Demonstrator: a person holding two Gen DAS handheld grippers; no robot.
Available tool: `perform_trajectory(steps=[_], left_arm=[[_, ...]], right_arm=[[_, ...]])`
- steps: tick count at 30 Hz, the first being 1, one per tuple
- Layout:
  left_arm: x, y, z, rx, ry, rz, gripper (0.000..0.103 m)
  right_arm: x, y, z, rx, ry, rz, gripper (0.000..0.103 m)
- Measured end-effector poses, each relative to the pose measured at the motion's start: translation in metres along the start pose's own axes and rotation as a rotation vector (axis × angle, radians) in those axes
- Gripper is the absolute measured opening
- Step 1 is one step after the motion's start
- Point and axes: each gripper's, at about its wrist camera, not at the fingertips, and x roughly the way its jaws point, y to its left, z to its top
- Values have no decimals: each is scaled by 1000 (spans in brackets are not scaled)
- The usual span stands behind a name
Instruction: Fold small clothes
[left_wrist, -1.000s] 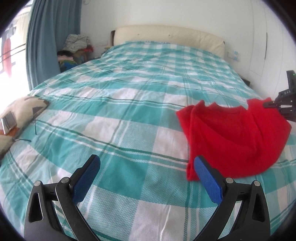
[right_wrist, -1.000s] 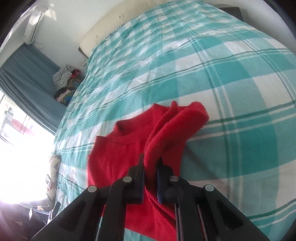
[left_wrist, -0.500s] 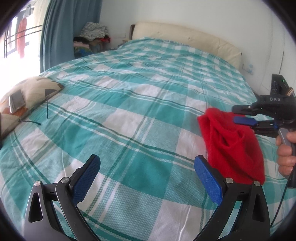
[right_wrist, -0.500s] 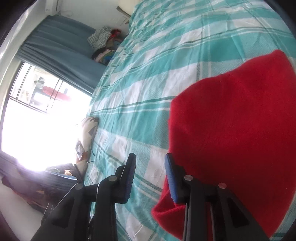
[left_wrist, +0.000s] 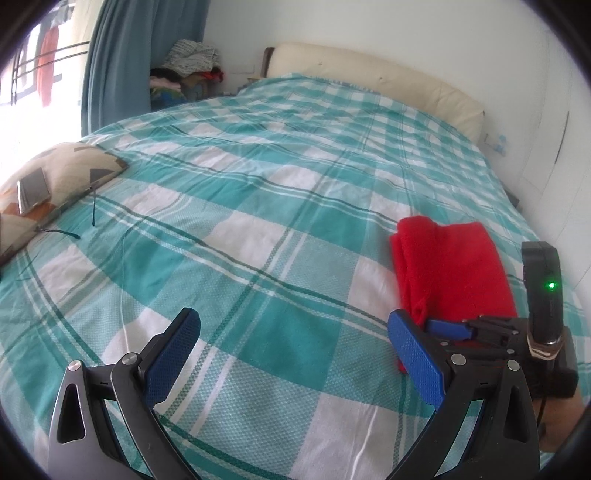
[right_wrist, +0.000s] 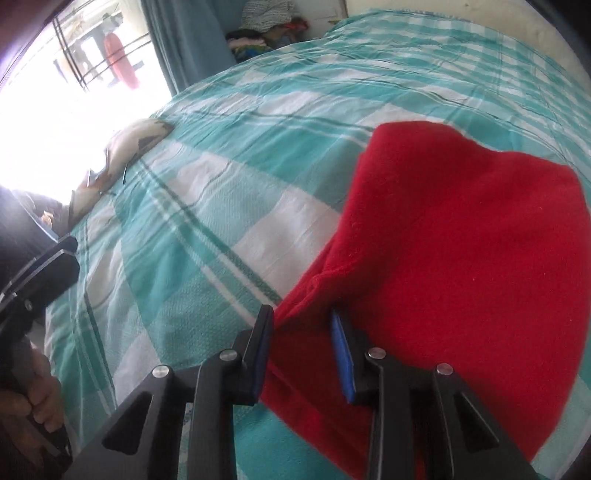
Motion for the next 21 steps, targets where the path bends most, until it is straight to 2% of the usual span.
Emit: perform_trajectory(steps=[2,4,6,8,10,12,14,15,16,18,20,21], left_arm=[[0,2,0,-9,4,-3,102],[-1,3,2,-18,0,-12,102],[-2,1,3,-19,-4,-21,102],[-1,-3,4,-14,-3,-29,102],[1,-8,2,-4,8,-42,102],[4,-14,0,11,26,-64,102],[3,-19,-3,26,30,-94,102],[1,-20,-5,25,29,-115,102],[-2,-20,-6,17,27,-159,102],[1,-24,0,-8,49,-330,102],[16,-37,18,-30,112,-482,102],[25,-47,28,-28,141,-528,102]], right_arm=[[-17,-5,-1,16,-14,63,33],[-53,-15,-4,57,-81,100,33],[-91,-28,-11,76,-161,58,33],[-115,-47,-22,127,-199,-3,33],[-115,-61,-34,151,-173,-40,33],[-92,-65,-50,160,-87,-30,33],[-64,-56,-70,129,16,-19,33],[-62,-47,-79,92,6,-43,33],[-67,-39,-83,65,-16,-44,33],[-80,-40,-88,106,-22,37,34],[-99,-52,-90,150,-77,42,42],[-110,-63,-89,175,-119,18,54]])
